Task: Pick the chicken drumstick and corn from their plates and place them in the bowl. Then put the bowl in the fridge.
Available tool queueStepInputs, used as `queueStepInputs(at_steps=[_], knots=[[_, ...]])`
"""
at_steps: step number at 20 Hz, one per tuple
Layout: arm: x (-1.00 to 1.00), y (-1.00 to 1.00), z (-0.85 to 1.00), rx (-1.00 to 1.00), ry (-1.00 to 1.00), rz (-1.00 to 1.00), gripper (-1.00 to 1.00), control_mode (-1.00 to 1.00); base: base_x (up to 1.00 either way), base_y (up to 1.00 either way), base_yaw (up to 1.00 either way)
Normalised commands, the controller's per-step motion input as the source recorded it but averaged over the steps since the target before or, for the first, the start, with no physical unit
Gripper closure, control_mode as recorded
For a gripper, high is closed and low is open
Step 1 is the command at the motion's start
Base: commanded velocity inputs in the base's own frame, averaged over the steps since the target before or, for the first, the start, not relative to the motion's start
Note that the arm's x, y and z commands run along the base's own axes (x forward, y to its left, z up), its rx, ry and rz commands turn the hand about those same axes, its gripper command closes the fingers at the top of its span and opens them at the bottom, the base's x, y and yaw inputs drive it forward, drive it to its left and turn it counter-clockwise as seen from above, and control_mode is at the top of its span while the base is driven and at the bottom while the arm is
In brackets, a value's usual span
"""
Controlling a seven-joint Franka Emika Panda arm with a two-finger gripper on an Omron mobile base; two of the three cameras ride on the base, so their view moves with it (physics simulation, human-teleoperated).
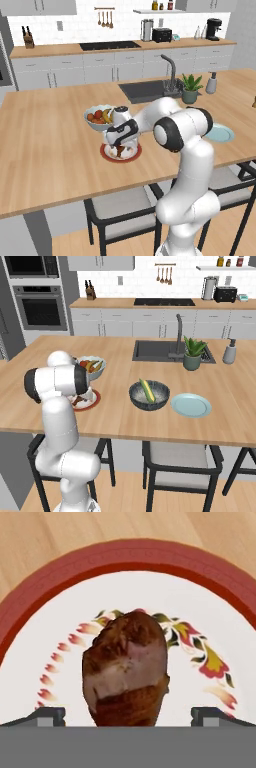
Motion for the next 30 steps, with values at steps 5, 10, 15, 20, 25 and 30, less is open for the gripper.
queueStepInputs(at_steps=[5, 10, 15, 20, 25, 30], knots=[[0.00, 0.00, -0.23, 0.00, 0.00, 0.00, 1.00, -1.00, 0.00, 0.00, 0.00], [0.00, 0.00, -0.02, 0.00, 0.00, 0.00, 1.00, -1.00, 0.00, 0.00, 0.00], [-0.27, -0.06, 0.21, 0.00, -0.06, 0.00, 1.00, -1.00, 0.00, 0.00, 0.00], [-0.64, -0.36, 0.96, 0.00, -0.23, -0.03, 1.00, -1.00, 0.00, 0.00, 0.00], [-0.38, -0.78, 1.00, 0.00, -0.10, -0.05, 1.00, -1.00, 0.00, 0.00, 0.00], [-0.18, -0.98, 0.83, 0.00, -0.21, 0.02, 1.00, -1.00, 0.00, 0.00, 0.00]])
